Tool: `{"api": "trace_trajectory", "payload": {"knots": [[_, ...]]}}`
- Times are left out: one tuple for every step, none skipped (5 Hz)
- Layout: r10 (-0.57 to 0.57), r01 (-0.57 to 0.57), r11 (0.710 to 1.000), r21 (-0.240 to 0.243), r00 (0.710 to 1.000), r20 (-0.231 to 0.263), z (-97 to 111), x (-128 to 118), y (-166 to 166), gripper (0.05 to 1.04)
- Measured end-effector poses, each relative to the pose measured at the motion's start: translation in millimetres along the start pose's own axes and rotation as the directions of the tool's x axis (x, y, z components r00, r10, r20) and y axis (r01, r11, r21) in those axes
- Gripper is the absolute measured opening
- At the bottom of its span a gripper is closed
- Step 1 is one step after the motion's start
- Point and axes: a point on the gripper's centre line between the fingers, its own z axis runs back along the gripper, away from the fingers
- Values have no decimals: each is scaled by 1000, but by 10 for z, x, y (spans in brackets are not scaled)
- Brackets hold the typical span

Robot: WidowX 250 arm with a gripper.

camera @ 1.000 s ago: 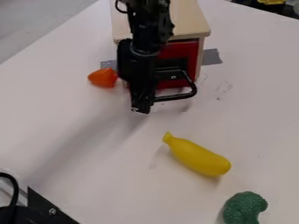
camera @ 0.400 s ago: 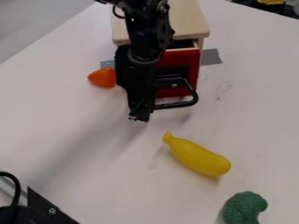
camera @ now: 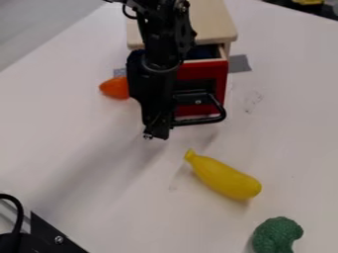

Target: Open the drawer

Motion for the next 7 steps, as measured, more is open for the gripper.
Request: {"api": "trace_trajectory", "payload": {"knots": [[-3, 3, 1000, -8, 1000, -5, 31, 3, 28, 215], [-6, 6, 1000, -6, 1000, -8, 35, -3, 61, 215], [-15, 15, 1000, -6, 1000, -9, 44, -2, 104, 215], [-22, 22, 1000, 6, 1000, -6, 23, 6, 165, 215], [-27, 27, 1000, -2, 1000, -9, 20, 7, 229, 215], [-35, 35, 999, -6, 999, -10, 26, 8, 275, 215], [-42, 42, 999, -9, 999, -10, 37, 9, 325, 215]]}}
